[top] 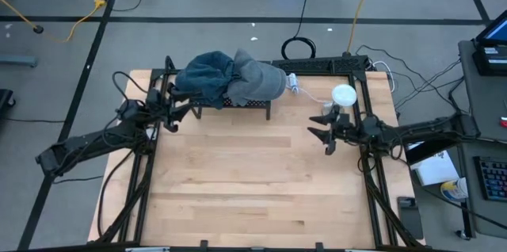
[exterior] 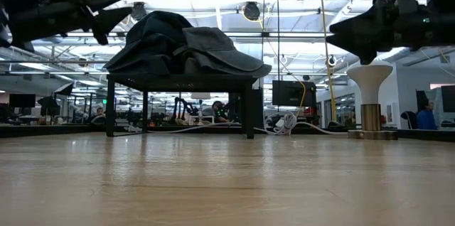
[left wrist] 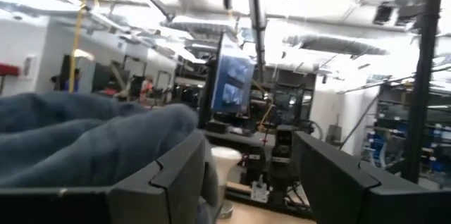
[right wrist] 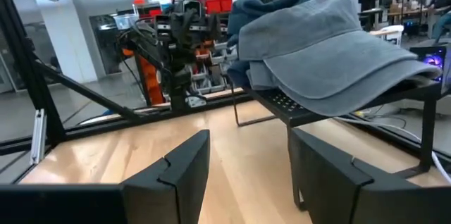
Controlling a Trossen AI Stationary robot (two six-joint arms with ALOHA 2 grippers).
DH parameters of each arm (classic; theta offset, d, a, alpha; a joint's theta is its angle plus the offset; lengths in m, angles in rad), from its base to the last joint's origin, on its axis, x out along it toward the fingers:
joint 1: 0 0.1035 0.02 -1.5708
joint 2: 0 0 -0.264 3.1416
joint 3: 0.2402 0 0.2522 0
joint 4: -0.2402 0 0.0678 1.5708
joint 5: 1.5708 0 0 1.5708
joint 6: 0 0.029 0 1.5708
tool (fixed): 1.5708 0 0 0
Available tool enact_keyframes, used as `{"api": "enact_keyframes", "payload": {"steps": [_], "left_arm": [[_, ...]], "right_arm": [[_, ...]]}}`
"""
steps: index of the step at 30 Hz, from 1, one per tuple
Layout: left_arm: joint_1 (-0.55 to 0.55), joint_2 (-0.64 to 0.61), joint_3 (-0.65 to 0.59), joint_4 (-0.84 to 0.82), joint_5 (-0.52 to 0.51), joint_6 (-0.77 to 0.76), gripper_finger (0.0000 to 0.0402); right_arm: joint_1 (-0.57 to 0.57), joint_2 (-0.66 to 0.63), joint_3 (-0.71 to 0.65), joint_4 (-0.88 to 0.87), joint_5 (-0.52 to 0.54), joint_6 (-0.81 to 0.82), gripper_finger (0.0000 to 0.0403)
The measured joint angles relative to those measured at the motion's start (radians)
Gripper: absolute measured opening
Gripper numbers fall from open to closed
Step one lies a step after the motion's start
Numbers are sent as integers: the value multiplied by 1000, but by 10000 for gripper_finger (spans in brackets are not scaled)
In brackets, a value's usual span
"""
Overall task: Pick & Place hat
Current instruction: Return to Home Position
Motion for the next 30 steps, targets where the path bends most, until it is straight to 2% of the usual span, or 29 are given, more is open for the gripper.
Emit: {"api": "enact_keyframes", "payload": {"steps": [8,15,20,25,30], "left_arm": [[31,-62,0,-6,38,-27,218],[45,-150,0,-146,-39,-34,218],[45,-216,0,-218,-72,-33,218],[45,-288,0,-297,-92,-29,218],[45,-363,16,-416,-116,-18,218]], "right_arm": [[0,-106,-5,-106,48,-17,187],[0,-238,-6,-247,50,-27,187],[0,-358,-7,-383,129,-8,187],[0,-476,-3,-479,154,-27,187],[0,-566,57,-687,159,-5,187]]}}
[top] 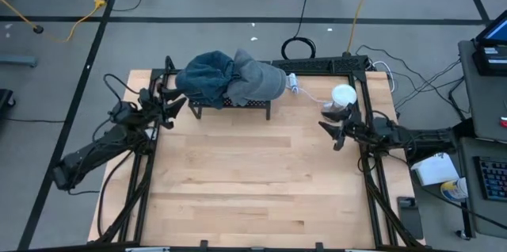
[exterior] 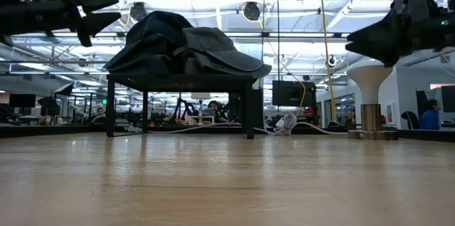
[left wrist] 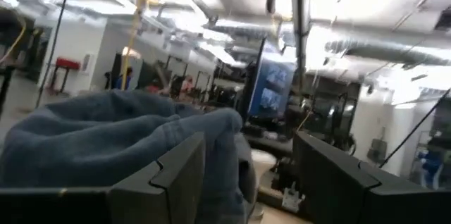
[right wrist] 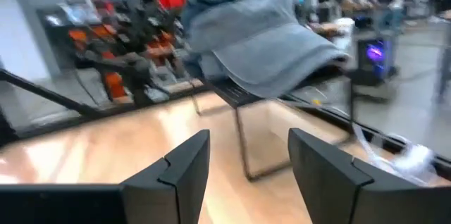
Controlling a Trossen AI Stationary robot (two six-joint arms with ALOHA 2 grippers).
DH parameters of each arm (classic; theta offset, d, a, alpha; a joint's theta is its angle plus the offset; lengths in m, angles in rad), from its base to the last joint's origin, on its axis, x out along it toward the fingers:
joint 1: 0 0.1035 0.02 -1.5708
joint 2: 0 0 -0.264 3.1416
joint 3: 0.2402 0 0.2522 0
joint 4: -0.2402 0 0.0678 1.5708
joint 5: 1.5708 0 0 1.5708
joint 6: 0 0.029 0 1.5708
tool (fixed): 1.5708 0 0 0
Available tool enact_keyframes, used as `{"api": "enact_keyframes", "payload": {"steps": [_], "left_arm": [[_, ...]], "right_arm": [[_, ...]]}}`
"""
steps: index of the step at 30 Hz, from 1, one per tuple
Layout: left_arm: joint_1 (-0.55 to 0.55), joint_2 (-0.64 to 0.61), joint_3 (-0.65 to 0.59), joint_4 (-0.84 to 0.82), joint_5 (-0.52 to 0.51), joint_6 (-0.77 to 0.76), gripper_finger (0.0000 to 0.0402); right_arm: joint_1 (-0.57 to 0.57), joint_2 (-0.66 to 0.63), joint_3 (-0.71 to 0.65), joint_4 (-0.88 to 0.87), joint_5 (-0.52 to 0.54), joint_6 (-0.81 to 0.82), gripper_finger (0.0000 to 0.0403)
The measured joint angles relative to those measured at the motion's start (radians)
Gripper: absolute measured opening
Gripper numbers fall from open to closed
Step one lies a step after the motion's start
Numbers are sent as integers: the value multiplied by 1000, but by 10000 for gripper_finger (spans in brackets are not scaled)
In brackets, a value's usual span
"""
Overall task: Pick & Place hat
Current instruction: Return to Home Position
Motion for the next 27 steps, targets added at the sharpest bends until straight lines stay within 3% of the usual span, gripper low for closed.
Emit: {"api": "enact_keyframes", "payload": {"steps": [5,12,16,23,27], "left_arm": [[0,-70,101,-290,-14,85,218],[-1,-137,240,-644,-67,144,219],[-5,-153,244,-659,-152,135,219],[-54,-153,232,-663,-390,175,218],[-85,-152,230,-663,-455,234,218]], "right_arm": [[0,-17,59,-132,24,-18,187],[0,-17,80,-208,178,53,187],[0,-17,81,-237,201,106,187],[0,-17,68,-229,200,109,187],[0,-17,62,-229,201,87,187]]}}
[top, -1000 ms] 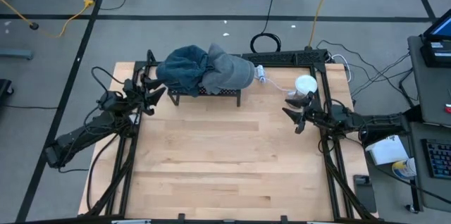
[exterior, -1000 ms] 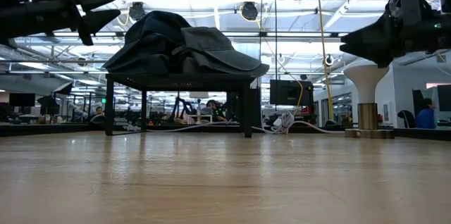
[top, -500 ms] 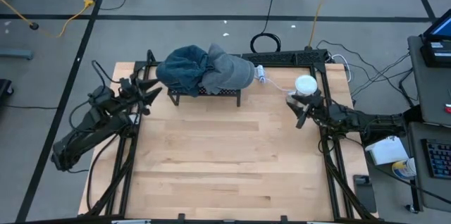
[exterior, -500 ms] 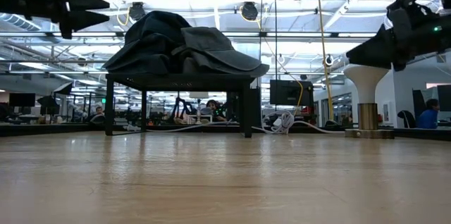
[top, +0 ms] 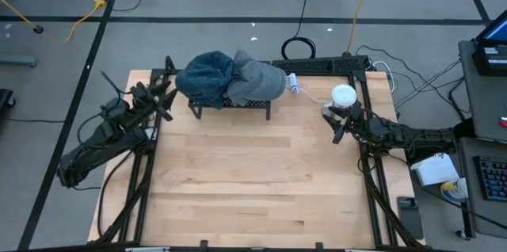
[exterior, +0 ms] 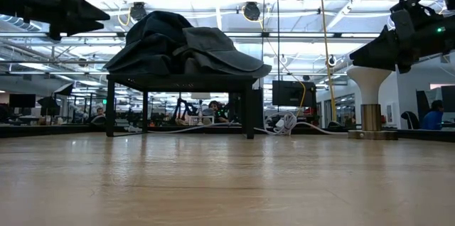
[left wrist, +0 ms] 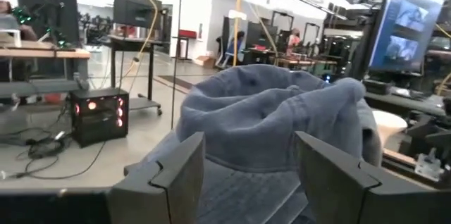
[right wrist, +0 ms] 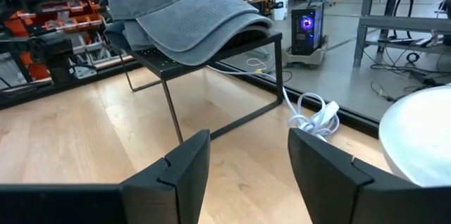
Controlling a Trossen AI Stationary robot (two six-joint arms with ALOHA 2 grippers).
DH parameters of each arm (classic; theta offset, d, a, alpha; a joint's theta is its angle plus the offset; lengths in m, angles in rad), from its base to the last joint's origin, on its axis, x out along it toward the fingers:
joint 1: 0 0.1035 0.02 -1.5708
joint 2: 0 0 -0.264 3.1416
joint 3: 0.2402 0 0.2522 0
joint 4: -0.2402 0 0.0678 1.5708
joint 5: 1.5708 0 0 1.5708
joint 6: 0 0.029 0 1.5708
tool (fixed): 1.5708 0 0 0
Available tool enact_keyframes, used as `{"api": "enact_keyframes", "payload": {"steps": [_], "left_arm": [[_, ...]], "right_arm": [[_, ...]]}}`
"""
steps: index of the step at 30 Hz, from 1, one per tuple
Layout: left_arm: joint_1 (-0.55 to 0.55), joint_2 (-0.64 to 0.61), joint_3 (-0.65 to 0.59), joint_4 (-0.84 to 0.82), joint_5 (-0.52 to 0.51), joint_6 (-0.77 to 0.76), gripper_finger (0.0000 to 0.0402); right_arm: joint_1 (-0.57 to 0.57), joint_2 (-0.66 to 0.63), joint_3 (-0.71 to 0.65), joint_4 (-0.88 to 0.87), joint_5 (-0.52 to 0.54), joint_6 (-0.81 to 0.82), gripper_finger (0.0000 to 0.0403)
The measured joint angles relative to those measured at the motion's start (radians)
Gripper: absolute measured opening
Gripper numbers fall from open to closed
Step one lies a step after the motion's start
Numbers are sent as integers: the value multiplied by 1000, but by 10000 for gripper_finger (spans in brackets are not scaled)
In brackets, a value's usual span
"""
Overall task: Pick & Place hat
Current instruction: Return to Home Position
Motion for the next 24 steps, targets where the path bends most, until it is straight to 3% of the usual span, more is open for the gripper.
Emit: {"api": "enact_keyframes", "payload": {"steps": [9,12,24], "left_arm": [[-71,0,-130,164,41,-8,218],[-92,0,-137,168,0,-5,218],[-174,0,-161,138,-4,26,218]], "right_arm": [[0,0,-2,0,4,-13,187],[0,0,-2,-1,4,-15,187],[0,0,-3,-2,2,-47,187]]}}
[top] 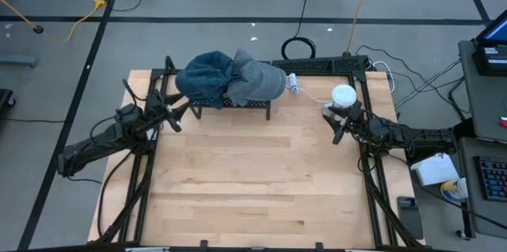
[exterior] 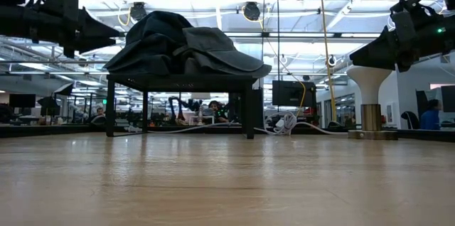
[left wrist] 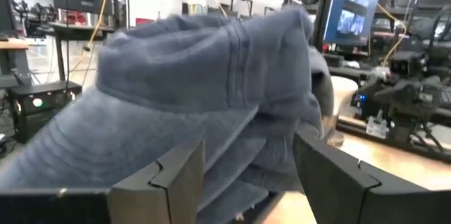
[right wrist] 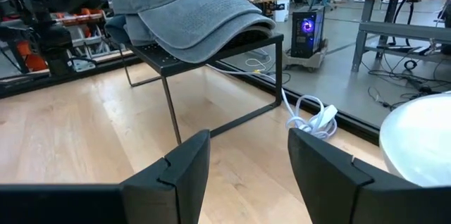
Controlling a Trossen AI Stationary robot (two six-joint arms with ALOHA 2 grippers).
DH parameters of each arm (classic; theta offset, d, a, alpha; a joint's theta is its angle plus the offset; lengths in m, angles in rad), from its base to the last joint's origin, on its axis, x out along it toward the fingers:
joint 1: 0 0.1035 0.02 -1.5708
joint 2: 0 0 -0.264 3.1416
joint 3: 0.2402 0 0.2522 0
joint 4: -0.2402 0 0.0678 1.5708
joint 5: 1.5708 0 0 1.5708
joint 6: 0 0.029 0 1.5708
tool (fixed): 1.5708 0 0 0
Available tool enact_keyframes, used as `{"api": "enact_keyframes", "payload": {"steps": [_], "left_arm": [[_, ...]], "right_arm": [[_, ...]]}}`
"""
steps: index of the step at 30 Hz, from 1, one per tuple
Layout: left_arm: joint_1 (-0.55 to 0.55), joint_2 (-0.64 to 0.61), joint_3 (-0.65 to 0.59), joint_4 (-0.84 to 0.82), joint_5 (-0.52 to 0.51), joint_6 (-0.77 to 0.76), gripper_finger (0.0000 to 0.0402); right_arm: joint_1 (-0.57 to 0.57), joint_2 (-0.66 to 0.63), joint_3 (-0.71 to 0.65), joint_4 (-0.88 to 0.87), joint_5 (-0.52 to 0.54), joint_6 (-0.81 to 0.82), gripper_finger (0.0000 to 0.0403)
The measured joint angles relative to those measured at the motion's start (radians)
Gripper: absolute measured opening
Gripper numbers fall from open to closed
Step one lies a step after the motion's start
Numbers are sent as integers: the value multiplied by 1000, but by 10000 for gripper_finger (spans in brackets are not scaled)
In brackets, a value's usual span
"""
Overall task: Pick & Place hat
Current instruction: Return to Home Position
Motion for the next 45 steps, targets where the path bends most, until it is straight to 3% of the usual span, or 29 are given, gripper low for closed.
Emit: {"api": "enact_keyframes", "payload": {"steps": [8,15,25,32,45], "left_arm": [[-51,0,-69,111,-6,2,218],[-76,0,-70,58,-12,-10,218],[-137,12,-87,45,-9,-15,218],[-138,13,-87,43,-11,-25,218],[-138,13,-90,80,-14,-25,218]], "right_arm": [[0,0,-1,0,-3,-1,187],[0,0,-1,-1,-3,-89,187],[0,0,-1,-12,-3,-62,187],[0,2,-1,-113,-4,-44,187],[0,2,-3,82,-5,-36,187]]}}
